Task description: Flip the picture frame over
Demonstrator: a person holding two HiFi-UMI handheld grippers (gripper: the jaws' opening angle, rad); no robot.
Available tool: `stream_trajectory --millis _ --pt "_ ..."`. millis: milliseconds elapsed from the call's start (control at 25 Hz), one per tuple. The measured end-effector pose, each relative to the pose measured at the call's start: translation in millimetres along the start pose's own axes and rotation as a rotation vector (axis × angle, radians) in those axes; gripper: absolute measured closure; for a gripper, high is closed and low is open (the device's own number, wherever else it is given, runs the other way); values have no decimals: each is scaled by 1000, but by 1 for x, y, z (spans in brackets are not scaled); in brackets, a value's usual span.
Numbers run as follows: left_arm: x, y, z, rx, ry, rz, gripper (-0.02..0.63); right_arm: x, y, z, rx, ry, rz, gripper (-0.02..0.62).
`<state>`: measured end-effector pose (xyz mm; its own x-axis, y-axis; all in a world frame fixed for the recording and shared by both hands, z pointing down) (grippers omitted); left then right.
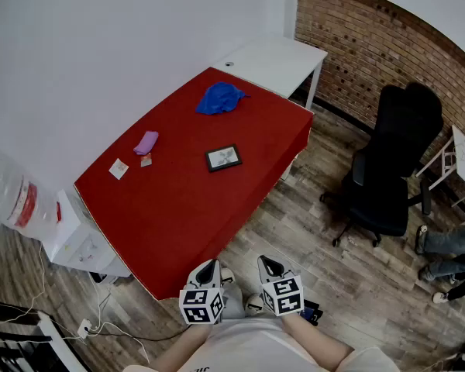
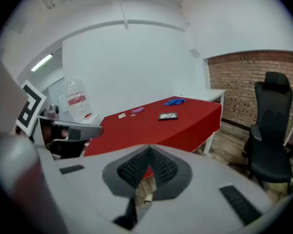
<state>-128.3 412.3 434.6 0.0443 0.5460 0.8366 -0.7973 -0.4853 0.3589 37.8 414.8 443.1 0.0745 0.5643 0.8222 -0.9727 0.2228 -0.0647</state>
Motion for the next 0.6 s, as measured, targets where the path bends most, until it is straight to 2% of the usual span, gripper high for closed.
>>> stream_trajectory --millis 320,600 --pt "-22 29 61 13 14 -19 601 -24 -24 55 9 12 -6 591" --pt "-77 77 136 52 20 1 601 -76 -51 133 36 16 -6 591"
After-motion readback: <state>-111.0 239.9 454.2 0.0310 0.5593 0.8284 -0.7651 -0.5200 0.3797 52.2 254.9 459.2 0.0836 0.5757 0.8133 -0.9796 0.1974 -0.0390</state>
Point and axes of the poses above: the fingertips, and each gripper's own axes: z forward along the fingers, y to its left, x out of its underside, the point moved 4 cm from there along -z, backward along the fingers, and after that the axes turned 13 degrees about x, right-handed, at the moved point
